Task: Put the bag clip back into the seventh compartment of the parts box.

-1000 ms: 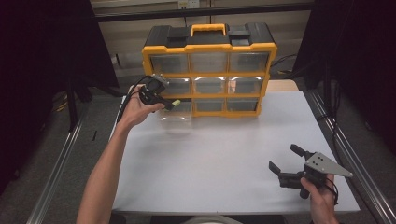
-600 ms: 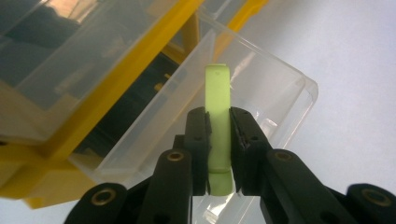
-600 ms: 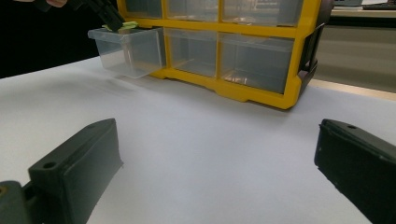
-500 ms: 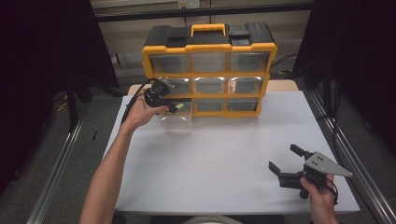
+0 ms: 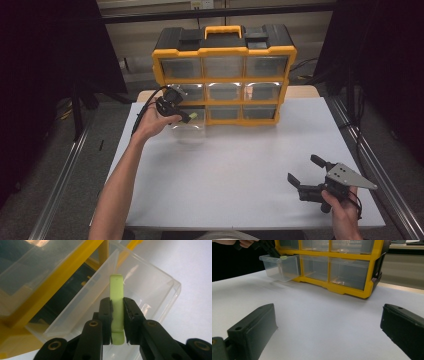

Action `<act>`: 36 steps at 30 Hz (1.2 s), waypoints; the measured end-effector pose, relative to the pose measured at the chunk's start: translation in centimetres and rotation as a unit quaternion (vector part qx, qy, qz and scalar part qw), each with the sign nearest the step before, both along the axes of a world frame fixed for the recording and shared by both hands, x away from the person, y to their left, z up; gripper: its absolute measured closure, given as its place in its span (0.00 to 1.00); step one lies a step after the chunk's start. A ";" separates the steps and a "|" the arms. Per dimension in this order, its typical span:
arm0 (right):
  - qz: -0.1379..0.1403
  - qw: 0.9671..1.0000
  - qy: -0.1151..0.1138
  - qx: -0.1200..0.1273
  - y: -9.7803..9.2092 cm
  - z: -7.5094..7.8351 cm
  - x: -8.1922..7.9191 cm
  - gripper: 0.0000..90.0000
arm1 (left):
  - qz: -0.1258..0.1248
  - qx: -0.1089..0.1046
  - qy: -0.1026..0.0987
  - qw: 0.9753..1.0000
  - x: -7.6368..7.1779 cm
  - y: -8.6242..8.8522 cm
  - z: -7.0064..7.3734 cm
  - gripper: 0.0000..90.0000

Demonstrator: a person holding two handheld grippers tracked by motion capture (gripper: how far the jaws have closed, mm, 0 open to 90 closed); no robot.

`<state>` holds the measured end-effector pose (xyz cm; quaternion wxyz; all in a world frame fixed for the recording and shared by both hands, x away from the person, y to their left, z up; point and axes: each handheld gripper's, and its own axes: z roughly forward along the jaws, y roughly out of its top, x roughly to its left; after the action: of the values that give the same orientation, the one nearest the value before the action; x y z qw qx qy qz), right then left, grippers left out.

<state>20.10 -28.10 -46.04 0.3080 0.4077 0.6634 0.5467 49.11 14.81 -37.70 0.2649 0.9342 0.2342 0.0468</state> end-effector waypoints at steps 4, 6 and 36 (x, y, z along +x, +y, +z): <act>0.002 1.000 0.000 -0.001 0.0 0.0 0.0 0.00 | 0.009 -0.003 -0.001 1.000 0.0 0.1 -0.2 0.86; 0.002 1.000 -0.001 -0.001 0.0 0.0 0.0 0.00 | 0.009 -0.006 -0.005 1.000 0.0 0.3 -0.2 0.85; 0.002 1.000 0.005 0.005 -0.4 -0.2 0.0 0.00 | 0.115 -0.146 -0.097 0.978 -2.3 1.5 -0.4 0.05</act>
<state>20.10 -28.50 -46.24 0.3020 0.4104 0.6630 0.5484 46.81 16.28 -38.15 0.4127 0.8433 0.3176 0.1329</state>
